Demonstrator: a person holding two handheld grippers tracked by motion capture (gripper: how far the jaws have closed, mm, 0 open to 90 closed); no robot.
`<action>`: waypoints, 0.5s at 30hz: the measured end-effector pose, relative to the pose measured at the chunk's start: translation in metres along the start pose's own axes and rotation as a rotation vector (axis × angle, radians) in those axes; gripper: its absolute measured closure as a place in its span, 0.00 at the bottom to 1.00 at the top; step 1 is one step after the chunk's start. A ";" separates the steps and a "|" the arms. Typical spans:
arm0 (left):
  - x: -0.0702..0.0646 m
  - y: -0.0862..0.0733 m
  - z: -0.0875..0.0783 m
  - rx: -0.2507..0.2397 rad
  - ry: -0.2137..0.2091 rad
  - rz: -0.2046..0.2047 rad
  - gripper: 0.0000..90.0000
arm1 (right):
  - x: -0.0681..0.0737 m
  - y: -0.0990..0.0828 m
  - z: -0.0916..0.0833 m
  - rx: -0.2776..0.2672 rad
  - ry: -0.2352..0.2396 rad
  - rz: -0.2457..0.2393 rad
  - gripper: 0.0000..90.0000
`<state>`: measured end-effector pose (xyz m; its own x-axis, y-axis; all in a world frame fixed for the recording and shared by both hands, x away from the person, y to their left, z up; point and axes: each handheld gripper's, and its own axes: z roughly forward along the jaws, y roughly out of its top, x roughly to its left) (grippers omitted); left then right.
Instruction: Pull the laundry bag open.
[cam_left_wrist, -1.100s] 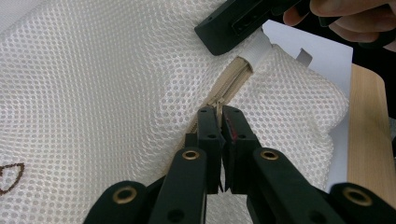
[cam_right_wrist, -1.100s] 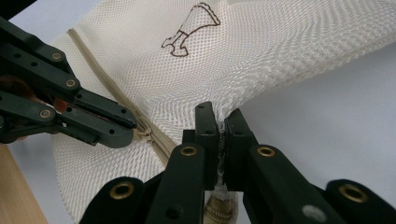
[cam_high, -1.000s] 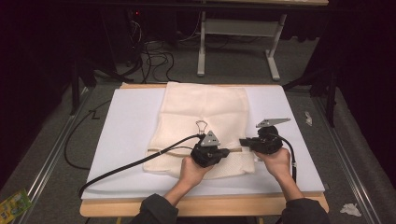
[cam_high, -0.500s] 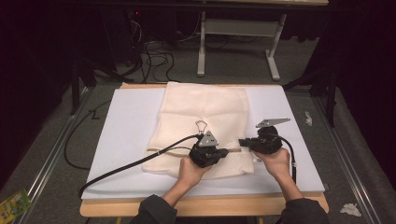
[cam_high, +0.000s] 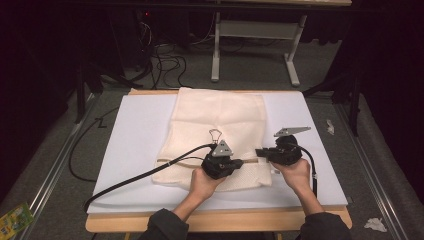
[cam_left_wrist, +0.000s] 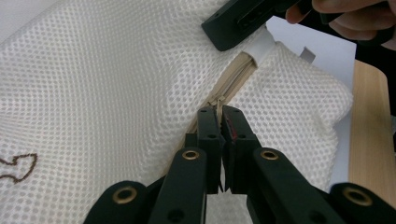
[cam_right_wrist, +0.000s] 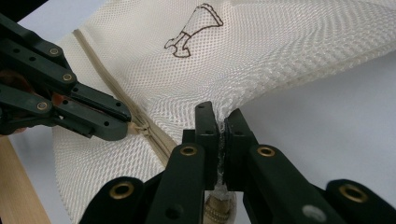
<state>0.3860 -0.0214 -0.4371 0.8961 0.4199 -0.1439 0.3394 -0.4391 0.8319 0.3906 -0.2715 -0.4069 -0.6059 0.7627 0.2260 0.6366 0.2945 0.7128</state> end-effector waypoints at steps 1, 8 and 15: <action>0.001 -0.001 -0.001 -0.001 -0.003 -0.007 0.97 | -0.001 0.000 -0.001 -0.001 0.003 -0.001 0.98; 0.004 -0.005 -0.005 0.003 0.004 -0.009 0.97 | -0.001 0.000 -0.001 0.004 -0.002 -0.004 0.98; 0.007 -0.006 -0.011 -0.001 0.012 -0.014 0.97 | -0.004 -0.001 -0.002 0.000 -0.009 0.002 0.98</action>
<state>0.3876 -0.0073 -0.4370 0.8875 0.4360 -0.1492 0.3518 -0.4320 0.8304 0.3911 -0.2757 -0.4072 -0.6004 0.7683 0.2219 0.6377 0.2925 0.7126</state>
